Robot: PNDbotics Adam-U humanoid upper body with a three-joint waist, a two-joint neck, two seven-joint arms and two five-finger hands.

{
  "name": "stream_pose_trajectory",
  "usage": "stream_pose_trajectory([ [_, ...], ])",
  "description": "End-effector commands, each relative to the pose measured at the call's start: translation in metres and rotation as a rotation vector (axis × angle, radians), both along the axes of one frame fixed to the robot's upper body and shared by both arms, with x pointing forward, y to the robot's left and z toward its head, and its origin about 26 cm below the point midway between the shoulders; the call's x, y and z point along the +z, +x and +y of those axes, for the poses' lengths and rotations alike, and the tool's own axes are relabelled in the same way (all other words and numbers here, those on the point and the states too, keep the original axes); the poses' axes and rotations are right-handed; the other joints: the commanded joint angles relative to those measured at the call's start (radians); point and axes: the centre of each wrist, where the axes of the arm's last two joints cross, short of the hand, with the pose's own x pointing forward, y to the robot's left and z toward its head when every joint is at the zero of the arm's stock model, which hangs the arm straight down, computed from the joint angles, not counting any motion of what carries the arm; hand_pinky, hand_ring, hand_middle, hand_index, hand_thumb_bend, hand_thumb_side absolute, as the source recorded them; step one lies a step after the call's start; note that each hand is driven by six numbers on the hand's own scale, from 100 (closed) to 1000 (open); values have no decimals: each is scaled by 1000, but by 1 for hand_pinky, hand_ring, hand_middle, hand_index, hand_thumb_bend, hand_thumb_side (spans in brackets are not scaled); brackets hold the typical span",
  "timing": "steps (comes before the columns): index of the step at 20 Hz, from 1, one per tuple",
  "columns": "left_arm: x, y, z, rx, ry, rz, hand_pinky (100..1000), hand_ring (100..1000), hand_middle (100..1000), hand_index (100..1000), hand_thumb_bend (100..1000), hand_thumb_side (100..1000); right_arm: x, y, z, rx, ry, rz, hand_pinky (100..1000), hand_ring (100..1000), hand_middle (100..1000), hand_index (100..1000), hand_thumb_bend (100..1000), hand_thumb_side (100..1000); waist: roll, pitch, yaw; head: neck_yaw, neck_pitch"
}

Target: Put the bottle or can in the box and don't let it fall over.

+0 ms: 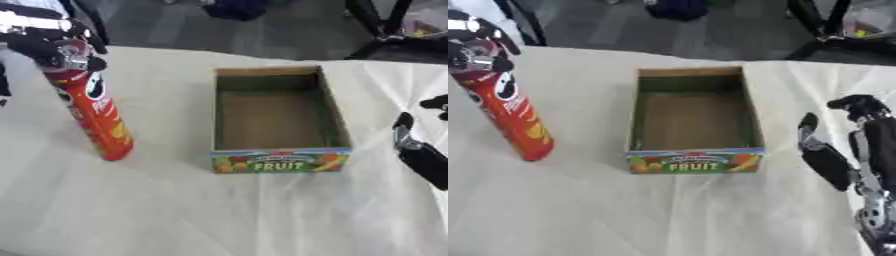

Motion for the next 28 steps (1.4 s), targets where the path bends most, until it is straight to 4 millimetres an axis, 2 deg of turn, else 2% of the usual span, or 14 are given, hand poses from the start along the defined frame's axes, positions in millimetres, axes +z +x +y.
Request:
stream_pose_trajectory([
  [1, 1, 0, 3, 5, 21, 6, 625, 818, 809, 853, 349, 636, 9, -2, 1, 10, -8, -37, 678, 720, 783, 760, 100, 707, 0, -7, 1, 3, -13],
  [7, -4, 2, 5, 10, 25, 20, 620, 807, 806, 842, 373, 661, 9, -2, 1, 6, -6, -37, 677, 720, 783, 759, 100, 707, 1, -5, -2, 3, -14],
  [9, -5, 2, 5, 7, 22, 23, 616, 804, 797, 838, 383, 716, 8, -2, 1, 5, -6, -36, 677, 720, 782, 758, 100, 706, 1, -5, -3, 3, -13],
  [10, -4, 2, 5, 5, 20, 21, 625, 810, 790, 837, 408, 781, 8, -2, 1, 5, -6, -36, 676, 719, 781, 758, 100, 706, 2, -5, -3, 4, -12],
  [13, -3, 1, 3, 4, 21, 19, 636, 818, 793, 836, 442, 813, 8, -2, 1, 4, -5, -35, 676, 719, 781, 757, 100, 707, 3, -5, -4, 6, -12],
  [17, -5, 2, 3, 9, 31, 22, 638, 828, 810, 837, 430, 777, 8, -2, 1, 4, -5, -36, 675, 719, 781, 757, 100, 706, 3, -5, -6, 5, -13],
  [20, -7, 3, 3, 6, 31, 28, 645, 845, 823, 842, 366, 673, 8, -2, 1, 4, -6, -36, 674, 719, 780, 757, 100, 705, 5, -6, -7, 5, -13],
  [22, -8, 4, 3, 3, 32, 32, 626, 815, 791, 833, 383, 652, 8, -2, 0, 3, -7, -36, 674, 719, 780, 757, 100, 703, 6, -7, -6, 6, -12],
  [24, -8, 4, 4, 8, 43, 31, 626, 758, 769, 829, 404, 651, 9, -2, 0, 3, -8, -36, 674, 719, 780, 757, 100, 700, 7, -8, -5, 6, -11],
  [28, -7, 5, 4, 14, 58, 23, 627, 761, 766, 824, 411, 656, 8, -2, 0, 2, -9, -34, 674, 719, 780, 757, 100, 702, 9, -9, -3, 6, -13],
])
